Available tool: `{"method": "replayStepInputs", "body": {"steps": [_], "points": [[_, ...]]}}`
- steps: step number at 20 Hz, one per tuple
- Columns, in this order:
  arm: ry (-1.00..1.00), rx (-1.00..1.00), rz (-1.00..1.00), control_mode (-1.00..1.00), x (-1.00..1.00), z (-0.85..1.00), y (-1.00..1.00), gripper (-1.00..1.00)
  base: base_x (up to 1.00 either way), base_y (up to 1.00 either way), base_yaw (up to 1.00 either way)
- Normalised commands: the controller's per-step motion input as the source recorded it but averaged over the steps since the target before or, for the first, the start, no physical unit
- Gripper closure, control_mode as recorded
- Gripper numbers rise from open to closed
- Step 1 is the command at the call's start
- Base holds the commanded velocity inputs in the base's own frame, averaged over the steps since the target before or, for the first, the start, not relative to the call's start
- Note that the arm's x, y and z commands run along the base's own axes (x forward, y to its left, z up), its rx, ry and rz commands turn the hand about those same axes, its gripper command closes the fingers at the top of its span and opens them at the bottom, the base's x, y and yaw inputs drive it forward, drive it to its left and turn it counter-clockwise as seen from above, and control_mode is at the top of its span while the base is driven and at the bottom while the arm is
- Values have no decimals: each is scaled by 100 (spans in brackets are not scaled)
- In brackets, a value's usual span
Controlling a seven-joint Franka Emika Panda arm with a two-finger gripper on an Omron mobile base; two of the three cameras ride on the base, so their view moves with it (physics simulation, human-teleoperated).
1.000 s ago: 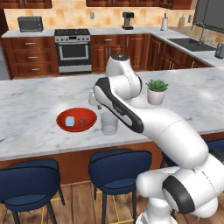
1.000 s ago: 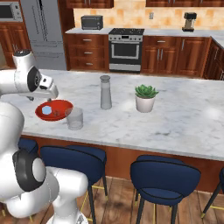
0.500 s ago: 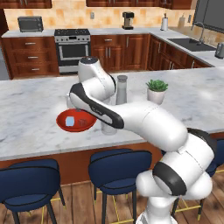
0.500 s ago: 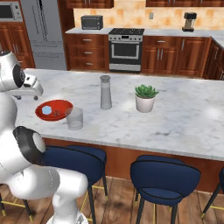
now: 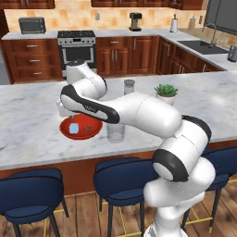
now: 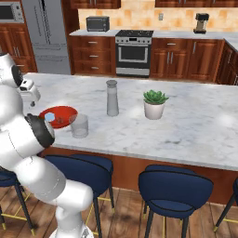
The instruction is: There are two ice cubes in the ice bowl. Place both ice cubes in the glass cup.
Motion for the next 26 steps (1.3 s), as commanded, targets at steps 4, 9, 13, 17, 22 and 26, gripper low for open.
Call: {"method": "replayStepInputs", "body": {"steps": [4,9,13,17,22,26], "points": [[8,-8,0,-100,19,-41,0,-100,0,0,0],[0,-1,0,-100,15,-40,0,-100,0,0,0],[0,1,0,-100,9,-42,-1,-100,0,0,0],[-6,11,0,-100,22,-35,-9,-100,0,0,0],[-9,11,0,-100,46,-18,-11,-100,0,0,0],[-1,-3,0,-100,44,-12,-13,-100,0,0,0]]}}
